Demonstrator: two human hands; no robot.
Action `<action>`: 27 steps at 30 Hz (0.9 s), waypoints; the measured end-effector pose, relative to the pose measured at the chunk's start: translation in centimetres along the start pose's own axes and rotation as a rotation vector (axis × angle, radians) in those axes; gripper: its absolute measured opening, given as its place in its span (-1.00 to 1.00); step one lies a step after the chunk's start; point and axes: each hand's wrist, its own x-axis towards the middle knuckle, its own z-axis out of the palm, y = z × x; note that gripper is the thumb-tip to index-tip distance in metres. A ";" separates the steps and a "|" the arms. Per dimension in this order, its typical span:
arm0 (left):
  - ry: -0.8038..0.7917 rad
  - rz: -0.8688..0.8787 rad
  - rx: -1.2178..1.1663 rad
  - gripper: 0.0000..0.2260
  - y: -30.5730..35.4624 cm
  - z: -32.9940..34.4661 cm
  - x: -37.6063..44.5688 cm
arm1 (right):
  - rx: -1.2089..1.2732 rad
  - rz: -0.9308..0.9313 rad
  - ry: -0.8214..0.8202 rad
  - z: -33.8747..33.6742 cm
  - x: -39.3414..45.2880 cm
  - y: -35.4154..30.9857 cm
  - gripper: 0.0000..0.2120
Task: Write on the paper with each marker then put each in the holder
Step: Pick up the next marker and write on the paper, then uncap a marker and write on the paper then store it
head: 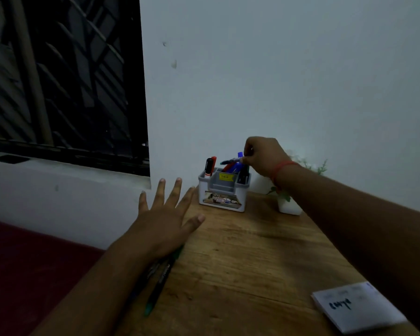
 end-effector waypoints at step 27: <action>-0.300 -0.065 -0.137 -0.33 -2.7 -0.3 -0.4 | 0.093 -0.027 -0.041 2.3 2.9 -3.7 -0.60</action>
